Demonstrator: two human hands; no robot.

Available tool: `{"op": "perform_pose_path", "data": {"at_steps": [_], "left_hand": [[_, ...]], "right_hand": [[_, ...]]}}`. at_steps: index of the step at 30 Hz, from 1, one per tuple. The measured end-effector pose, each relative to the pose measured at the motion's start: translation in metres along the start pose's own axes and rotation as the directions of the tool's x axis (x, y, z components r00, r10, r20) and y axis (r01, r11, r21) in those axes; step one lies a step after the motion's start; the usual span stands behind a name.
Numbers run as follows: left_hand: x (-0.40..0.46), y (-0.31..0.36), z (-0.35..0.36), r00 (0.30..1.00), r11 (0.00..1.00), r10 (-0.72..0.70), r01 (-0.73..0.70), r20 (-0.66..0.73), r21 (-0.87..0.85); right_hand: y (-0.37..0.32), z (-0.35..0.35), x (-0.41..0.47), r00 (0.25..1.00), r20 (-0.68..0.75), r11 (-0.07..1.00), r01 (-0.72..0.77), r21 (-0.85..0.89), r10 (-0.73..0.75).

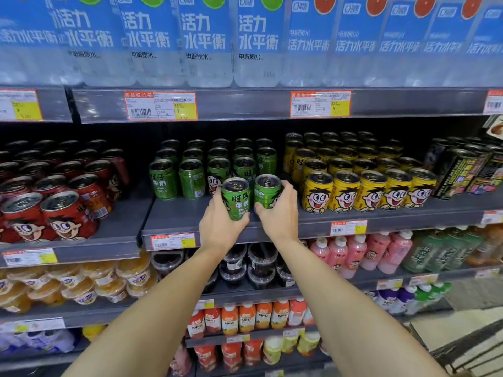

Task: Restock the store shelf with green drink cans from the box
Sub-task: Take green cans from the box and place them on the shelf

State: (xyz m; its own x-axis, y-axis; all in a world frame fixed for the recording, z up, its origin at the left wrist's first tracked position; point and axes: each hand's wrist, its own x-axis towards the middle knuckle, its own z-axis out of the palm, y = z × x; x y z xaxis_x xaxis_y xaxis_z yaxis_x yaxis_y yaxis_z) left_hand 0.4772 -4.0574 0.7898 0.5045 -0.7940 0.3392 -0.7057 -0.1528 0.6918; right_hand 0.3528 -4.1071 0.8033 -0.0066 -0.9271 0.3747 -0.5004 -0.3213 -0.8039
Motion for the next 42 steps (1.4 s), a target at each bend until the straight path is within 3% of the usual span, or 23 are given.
{"op": "perform_pose_path", "data": {"at_steps": [11,29,42], "left_hand": [[0.000,-0.006,0.005,1.000,1.000,0.020,-0.020,-0.005,0.015],[0.002,-0.011,0.009,0.999,0.998,0.040,-0.038,-0.032,0.043],[-0.001,-0.005,0.004,1.000,1.000,0.013,-0.013,0.006,0.026]], "right_hand": [[-0.001,0.016,0.048,0.989,0.019,0.989,-0.149,-0.010,0.149],[0.010,0.038,0.089,0.991,0.041,0.990,-0.122,-0.076,0.126],[0.001,0.013,0.071,0.935,0.217,0.941,-0.224,-0.254,0.281]]}}
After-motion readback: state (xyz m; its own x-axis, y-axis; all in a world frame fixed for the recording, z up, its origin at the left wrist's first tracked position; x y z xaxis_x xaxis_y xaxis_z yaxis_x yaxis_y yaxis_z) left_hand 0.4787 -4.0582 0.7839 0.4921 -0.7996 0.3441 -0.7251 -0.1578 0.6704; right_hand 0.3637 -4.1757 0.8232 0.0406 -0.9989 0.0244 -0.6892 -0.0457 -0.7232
